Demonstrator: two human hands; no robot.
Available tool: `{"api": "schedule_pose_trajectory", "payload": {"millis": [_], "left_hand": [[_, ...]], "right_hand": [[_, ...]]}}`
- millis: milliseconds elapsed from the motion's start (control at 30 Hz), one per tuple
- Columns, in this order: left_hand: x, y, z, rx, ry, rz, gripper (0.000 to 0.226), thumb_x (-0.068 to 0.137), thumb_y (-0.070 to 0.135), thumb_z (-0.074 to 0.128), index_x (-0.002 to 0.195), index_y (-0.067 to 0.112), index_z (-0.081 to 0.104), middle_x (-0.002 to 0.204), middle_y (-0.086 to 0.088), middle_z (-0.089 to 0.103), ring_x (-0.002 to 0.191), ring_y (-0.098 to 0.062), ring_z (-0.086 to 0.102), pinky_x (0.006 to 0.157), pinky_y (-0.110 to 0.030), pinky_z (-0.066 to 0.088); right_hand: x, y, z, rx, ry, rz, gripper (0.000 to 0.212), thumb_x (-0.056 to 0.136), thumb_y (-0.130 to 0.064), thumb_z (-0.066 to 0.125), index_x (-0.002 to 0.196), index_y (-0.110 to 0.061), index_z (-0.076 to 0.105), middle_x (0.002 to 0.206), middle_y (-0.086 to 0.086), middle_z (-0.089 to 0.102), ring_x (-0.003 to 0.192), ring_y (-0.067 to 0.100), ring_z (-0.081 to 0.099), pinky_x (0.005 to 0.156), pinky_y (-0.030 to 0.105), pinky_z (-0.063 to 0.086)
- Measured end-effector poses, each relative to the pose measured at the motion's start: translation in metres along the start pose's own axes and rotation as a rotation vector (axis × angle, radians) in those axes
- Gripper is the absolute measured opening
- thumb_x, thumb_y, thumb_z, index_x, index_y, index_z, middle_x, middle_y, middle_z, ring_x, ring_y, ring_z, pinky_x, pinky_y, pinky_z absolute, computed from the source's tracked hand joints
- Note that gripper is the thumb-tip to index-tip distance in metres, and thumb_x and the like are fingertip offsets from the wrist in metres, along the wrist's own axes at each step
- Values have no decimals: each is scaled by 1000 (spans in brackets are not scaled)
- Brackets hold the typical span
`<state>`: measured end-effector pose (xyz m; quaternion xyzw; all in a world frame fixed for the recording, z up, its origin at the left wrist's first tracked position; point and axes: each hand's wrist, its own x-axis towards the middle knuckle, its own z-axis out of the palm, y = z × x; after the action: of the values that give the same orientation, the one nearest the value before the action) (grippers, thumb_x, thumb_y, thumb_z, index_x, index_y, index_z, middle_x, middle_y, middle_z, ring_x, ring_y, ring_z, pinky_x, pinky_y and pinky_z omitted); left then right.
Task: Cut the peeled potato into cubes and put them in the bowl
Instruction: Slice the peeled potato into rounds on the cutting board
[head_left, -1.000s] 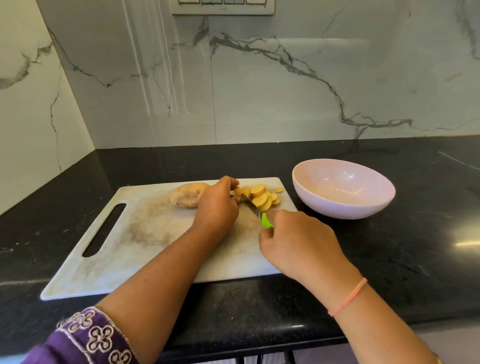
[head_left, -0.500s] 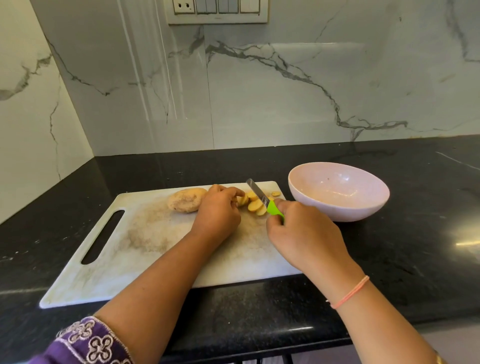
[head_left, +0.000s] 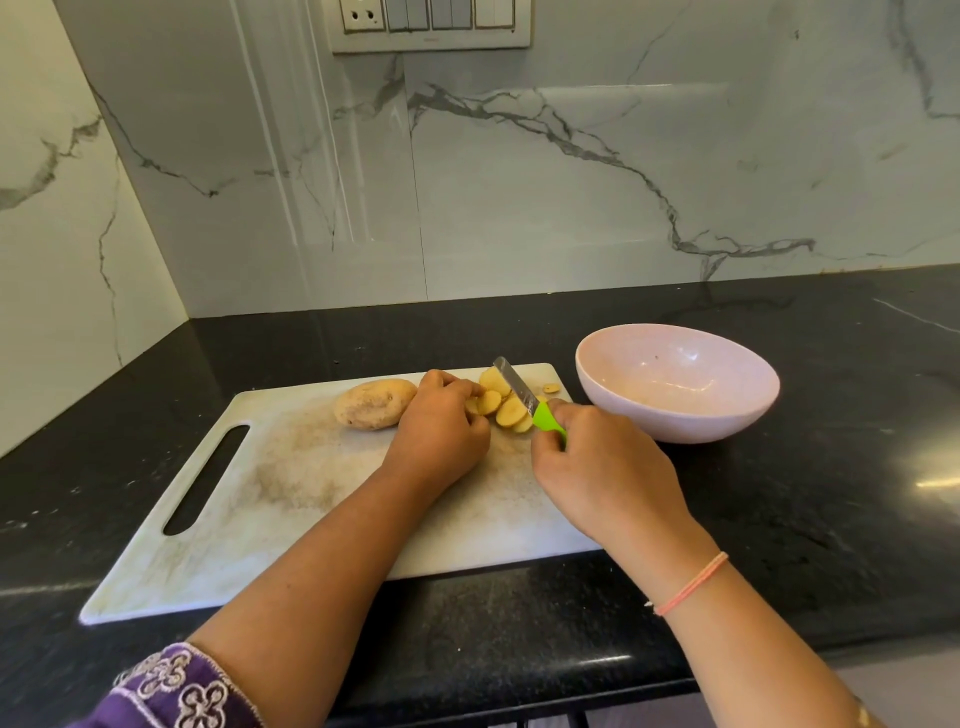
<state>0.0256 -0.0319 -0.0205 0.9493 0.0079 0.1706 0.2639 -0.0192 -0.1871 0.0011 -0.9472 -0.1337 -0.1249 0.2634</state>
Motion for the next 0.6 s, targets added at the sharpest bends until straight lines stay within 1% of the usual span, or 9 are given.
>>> {"api": "schedule_pose_trajectory", "payload": {"millis": [67,167,267,367,433,500,600], "left_hand": [[1,0,0,16,8,10,40,91,23,55,131,16,55,127,-1,48,94,-8,49,80,-16,38],[1,1,1,54,21,19,41,92,28,56,131,18,55,124,-2,49,98,-13,52,79,-17,38],[1,2,1,84,19,28,42,92,33,56,131,19,54,120,-2,49,90,-10,49,77,-19,38],[2,3,1,80,14,16,39,90,36,58,126,22,55,116,-1,48,83,-8,46,72,-19,39],[2,5,0,52,19,17,33,88,33,60,119,23,55,114,1,47,81,-9,47,68,-19,39],[1,6,-2,28,27,35,25,88,26,61,111,22,53,110,2,48,83,-9,48,66,-18,38],[0,6,-3,16,50,57,16,88,17,60,96,22,48,98,3,52,81,-10,47,58,-14,33]], "right_hand": [[-1,0,0,14,11,1,33,96,-32,37,123,-26,57,64,-3,50,67,17,57,52,30,40],[-1,-1,1,38,46,-8,44,97,-30,36,140,-26,43,65,-6,49,70,16,58,55,28,43],[-3,-2,3,46,63,-10,46,97,-29,35,143,-24,39,69,-4,52,73,18,60,60,32,48],[-4,-3,6,50,59,-5,46,98,-30,34,144,-25,37,73,-3,54,76,18,60,61,31,47],[-4,-3,7,59,58,0,47,98,-30,34,144,-25,36,74,-3,54,77,18,61,61,31,47],[-3,-2,9,64,58,8,47,98,-31,34,144,-25,36,77,0,57,79,20,62,63,32,49],[-2,-1,10,63,48,29,47,97,-30,34,143,-26,38,87,5,64,84,24,62,69,38,53]]}}
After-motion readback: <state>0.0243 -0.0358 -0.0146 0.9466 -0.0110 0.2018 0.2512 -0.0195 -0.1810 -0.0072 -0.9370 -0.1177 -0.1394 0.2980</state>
